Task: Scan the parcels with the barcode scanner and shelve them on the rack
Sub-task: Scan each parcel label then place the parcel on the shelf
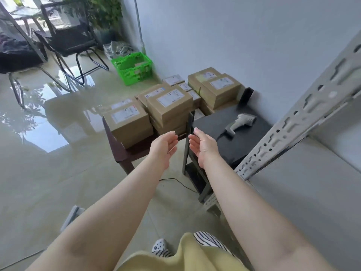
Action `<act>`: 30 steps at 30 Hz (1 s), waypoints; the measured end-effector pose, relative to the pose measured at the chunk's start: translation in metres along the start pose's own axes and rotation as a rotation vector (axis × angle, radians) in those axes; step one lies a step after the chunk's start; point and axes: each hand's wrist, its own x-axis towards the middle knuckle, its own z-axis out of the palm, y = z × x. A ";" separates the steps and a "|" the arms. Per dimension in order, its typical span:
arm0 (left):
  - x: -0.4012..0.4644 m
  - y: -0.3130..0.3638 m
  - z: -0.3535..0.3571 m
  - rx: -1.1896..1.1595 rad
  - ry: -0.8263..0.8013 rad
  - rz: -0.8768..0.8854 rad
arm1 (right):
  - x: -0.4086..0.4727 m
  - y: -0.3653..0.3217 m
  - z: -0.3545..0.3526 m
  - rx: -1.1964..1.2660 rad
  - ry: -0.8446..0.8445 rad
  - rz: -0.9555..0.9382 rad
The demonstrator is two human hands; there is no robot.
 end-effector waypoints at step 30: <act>0.369 0.150 0.251 0.826 -0.321 0.112 | 0.367 -0.143 0.030 -0.012 0.492 0.167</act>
